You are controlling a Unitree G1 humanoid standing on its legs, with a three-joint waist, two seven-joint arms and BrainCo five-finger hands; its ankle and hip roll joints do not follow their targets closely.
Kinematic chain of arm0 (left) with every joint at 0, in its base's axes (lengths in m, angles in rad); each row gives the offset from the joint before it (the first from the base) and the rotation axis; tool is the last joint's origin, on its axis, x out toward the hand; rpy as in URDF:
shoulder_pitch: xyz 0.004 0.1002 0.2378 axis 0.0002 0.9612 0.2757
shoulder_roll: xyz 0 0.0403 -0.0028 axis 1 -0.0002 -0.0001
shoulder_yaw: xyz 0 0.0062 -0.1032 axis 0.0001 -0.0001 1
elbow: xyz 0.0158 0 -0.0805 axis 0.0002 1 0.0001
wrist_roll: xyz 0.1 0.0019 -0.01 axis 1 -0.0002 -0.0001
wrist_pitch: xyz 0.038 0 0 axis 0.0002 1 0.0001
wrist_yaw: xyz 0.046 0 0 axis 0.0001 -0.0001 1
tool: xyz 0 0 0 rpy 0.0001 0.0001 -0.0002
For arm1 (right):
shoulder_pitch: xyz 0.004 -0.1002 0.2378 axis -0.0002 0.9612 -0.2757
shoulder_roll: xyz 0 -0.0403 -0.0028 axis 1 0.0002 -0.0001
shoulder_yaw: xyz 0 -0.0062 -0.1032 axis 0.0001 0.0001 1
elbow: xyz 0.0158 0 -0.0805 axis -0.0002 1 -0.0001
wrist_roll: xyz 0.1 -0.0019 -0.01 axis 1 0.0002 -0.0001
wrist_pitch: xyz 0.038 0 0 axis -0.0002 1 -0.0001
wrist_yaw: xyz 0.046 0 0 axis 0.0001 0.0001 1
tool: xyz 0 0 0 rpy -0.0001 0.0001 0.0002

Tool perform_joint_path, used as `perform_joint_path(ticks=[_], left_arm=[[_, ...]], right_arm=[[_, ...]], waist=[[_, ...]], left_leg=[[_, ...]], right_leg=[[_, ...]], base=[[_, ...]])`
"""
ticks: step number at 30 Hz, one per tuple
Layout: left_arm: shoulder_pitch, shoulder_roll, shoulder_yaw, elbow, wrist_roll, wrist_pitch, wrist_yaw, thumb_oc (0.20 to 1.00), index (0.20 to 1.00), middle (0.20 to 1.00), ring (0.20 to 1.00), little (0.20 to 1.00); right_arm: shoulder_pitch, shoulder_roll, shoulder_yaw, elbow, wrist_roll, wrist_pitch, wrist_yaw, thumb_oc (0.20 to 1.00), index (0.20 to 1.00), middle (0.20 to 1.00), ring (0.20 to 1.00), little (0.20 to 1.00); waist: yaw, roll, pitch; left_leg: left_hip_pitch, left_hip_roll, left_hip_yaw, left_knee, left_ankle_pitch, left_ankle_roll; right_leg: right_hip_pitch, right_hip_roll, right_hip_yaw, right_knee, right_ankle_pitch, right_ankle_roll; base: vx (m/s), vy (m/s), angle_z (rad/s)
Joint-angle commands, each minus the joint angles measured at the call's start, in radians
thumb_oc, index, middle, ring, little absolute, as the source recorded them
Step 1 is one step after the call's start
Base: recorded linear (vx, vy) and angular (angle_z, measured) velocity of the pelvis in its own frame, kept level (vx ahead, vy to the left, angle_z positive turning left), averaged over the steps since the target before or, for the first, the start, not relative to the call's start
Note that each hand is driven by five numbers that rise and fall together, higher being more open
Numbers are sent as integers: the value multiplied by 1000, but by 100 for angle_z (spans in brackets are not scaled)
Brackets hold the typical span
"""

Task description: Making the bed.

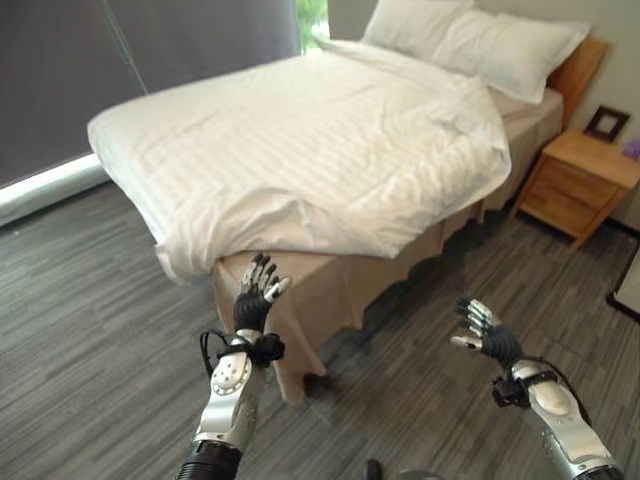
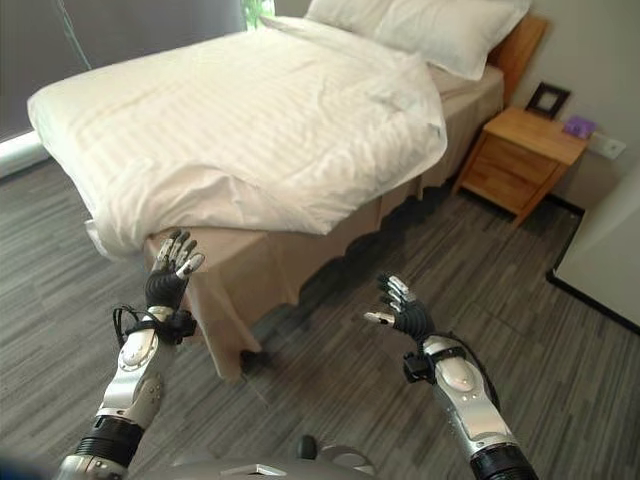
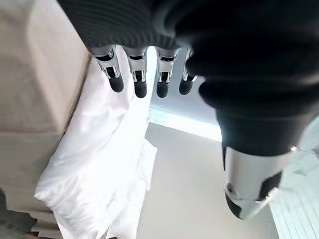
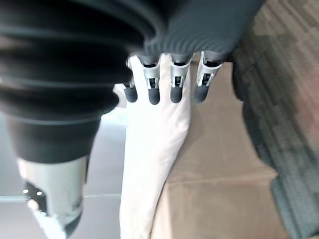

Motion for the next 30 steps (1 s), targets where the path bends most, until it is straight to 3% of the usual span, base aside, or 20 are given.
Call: perform_joint_path(ticks=[1, 5, 7, 12, 23, 27, 28, 30], left_arm=[[-14, 34, 57, -71, 17, -85, 39, 1000, 1000, 1000, 1000, 1000], [-44, 41, 44, -101, 36, -93, 22, 1000, 1000, 1000, 1000, 1000], [-105, 50, 5, -133, 23, -100, 10, 1000, 1000, 1000, 1000, 1000], [-110, 61, 11, -170, 19, -107, 8, 1000, 1000, 1000, 1000, 1000], [-37, 97, 95, -190, 33, -103, 29, 1000, 1000, 1000, 1000, 1000], [-72, 159, 159, -182, 68, -116, 79, 1000, 1000, 1000, 1000, 1000], [-107, 198, 171, -175, 82, -124, 91, 1000, 1000, 1000, 1000, 1000], [-138, 222, 175, -164, 97, -129, 97, 1000, 1000, 1000, 1000, 1000]], right_arm=[[-13, -27, -61, -57, 17, -63, 12, 1000, 1000, 1000, 1000, 1000], [-10, -26, -61, -52, -9, -58, 32, 1000, 1000, 1000, 1000, 1000], [2, -14, -66, -65, 4, -56, 36, 1000, 1000, 1000, 1000, 1000], [-1, 8, -41, -46, 4, -51, 48, 1000, 1000, 1000, 1000, 1000], [-66, -2, -15, -58, -48, -45, 53, 1000, 1000, 1000, 1000, 1000], [-113, 11, 12, -51, -48, -48, 50, 1000, 1000, 1000, 1000, 1000], [-121, 20, 28, -45, -38, -47, 61, 1000, 1000, 1000, 1000, 1000], [-128, 24, 42, -39, -43, -45, 68, 1000, 1000, 1000, 1000, 1000]], waist=[[42, 31, 19], [21, 42, 7], [3, 44, -13], [4, 43, -22], [52, 21, -17], [67, 11, -2], [60, 15, 11], [48, 21, 11]], left_leg=[[67, -137, -105, -204, 125, 33], [150, -147, -71, -292, 92, 41], [208, -168, -47, -375, 88, 56], [233, -187, -24, -409, 77, 74], [240, -231, -18, -410, 36, 111], [255, -254, -11, -406, 15, 138], [255, -258, -24, -403, 17, 142], [256, -262, -53, -404, 15, 143]], right_leg=[[21, -148, 51, 7, 12, 154], [23, -147, 58, 25, -3, 159], [29, -162, 74, -4, 15, 180], [20, -179, 100, -13, 26, 201], [0, -225, 120, -23, 67, 249], [-56, -249, 143, 87, 102, 277], [-86, -234, 174, 160, 115, 287], [-115, -199, 246, 163, 103, 279]], base=[[333, 167, -32], [152, 115, -95], [139, 186, 2], [66, 133, -22], [9, 105, 0], [-48, 131, -3], [-37, 71, -11], [16, 51, 0]])
